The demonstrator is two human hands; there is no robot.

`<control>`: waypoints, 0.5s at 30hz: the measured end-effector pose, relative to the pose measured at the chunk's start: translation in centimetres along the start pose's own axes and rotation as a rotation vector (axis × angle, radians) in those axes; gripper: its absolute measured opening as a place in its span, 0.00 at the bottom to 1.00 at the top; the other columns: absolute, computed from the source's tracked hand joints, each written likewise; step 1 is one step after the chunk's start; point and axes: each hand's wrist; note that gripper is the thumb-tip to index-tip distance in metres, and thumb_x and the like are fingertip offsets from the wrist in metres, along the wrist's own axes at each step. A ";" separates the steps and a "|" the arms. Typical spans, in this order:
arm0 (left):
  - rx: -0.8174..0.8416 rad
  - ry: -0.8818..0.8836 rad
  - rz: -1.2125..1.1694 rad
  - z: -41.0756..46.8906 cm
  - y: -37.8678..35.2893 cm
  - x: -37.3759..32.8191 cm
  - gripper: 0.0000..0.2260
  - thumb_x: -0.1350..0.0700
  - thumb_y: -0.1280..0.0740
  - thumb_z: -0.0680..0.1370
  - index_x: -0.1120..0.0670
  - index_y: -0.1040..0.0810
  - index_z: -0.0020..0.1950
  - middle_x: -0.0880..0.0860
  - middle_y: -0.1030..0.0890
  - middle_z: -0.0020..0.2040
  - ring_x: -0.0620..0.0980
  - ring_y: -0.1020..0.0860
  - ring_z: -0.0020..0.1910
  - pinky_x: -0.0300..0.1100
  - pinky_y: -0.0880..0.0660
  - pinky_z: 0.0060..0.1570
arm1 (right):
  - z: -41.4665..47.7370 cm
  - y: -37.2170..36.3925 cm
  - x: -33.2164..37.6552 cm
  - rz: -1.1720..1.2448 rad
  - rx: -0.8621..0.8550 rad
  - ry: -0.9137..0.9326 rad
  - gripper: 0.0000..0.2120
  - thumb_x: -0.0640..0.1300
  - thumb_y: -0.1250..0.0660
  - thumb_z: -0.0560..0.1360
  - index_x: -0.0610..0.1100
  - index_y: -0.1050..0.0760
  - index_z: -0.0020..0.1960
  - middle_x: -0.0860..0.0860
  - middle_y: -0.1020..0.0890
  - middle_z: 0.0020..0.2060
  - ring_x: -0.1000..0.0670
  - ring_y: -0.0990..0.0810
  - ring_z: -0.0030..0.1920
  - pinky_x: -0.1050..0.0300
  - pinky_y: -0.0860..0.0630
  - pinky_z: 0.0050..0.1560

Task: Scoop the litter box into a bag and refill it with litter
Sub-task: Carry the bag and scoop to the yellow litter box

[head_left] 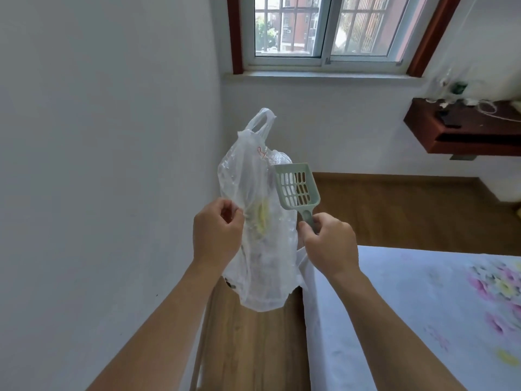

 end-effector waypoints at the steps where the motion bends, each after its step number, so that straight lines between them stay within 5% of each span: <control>1: 0.001 -0.002 0.000 1.2 -0.6 0.0 0.08 0.60 0.31 0.73 0.53 0.24 0.35 0.49 0.22 0.31 0.47 0.24 0.32 0.34 0.28 0.33 | 1.3 -0.2 0.0 0.006 0.001 0.004 0.08 0.51 0.34 0.78 0.48 0.21 0.45 0.58 0.19 0.37 0.57 0.21 0.34 0.64 0.23 0.33; 15: 0.112 -0.060 -0.078 24.5 -12.5 2.7 0.07 0.60 0.30 0.73 0.53 0.23 0.35 0.49 0.22 0.31 0.47 0.24 0.32 0.32 0.29 0.32 | 23.0 -6.3 0.1 -0.011 -0.092 -0.112 0.07 0.51 0.34 0.78 0.50 0.22 0.47 0.58 0.18 0.38 0.57 0.20 0.34 0.66 0.24 0.34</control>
Point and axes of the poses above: each hand's wrist, its own z-axis towards the middle knuckle, its own y-axis out of the back of the hand, x = y × z
